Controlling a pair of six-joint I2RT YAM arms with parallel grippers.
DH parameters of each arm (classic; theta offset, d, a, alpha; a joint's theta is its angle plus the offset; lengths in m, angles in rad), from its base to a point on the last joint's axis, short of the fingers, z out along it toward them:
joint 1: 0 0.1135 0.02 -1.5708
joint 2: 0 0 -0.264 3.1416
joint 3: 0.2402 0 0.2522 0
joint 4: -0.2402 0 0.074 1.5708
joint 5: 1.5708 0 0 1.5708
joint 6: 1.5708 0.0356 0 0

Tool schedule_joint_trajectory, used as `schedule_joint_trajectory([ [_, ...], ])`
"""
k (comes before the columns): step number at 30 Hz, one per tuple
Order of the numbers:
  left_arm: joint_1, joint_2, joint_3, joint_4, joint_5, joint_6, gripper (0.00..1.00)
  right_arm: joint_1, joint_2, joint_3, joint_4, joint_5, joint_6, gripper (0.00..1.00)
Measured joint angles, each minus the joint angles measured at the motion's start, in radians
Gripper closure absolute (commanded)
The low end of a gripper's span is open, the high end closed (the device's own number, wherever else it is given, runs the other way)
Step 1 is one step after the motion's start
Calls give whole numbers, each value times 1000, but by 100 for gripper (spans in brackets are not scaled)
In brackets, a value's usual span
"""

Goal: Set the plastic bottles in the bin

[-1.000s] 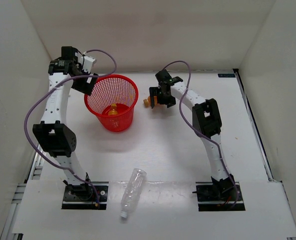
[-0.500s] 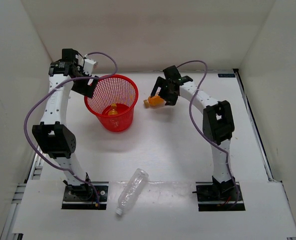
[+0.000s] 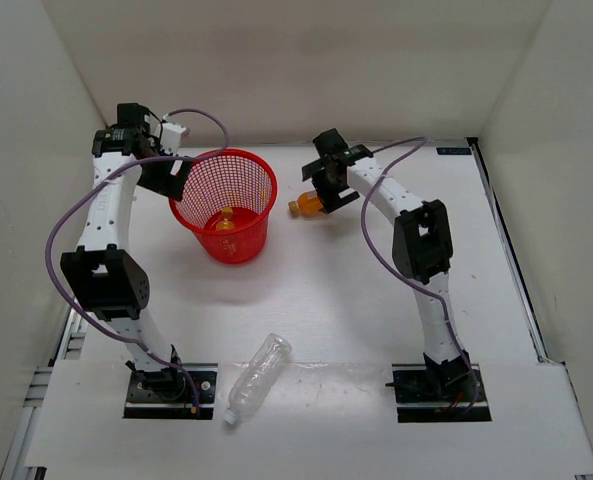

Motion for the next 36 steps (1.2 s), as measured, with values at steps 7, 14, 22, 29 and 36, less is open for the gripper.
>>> schedule_joint_trajectory([
  [7,7,0,0,6,16,0,0,-11,79,20,-47,-23,96,1],
  [14,28,0,0,6,20,2,0,-24,131,58,-69,-31,132,28],
  [22,48,-6,0,6,21,11,0,-24,118,40,-33,11,43,92],
  [29,50,-12,43,11,23,10,0,-33,-30,-117,55,64,-151,100],
  [36,50,-79,82,95,18,-8,0,-26,-190,-121,150,172,-401,100],
])
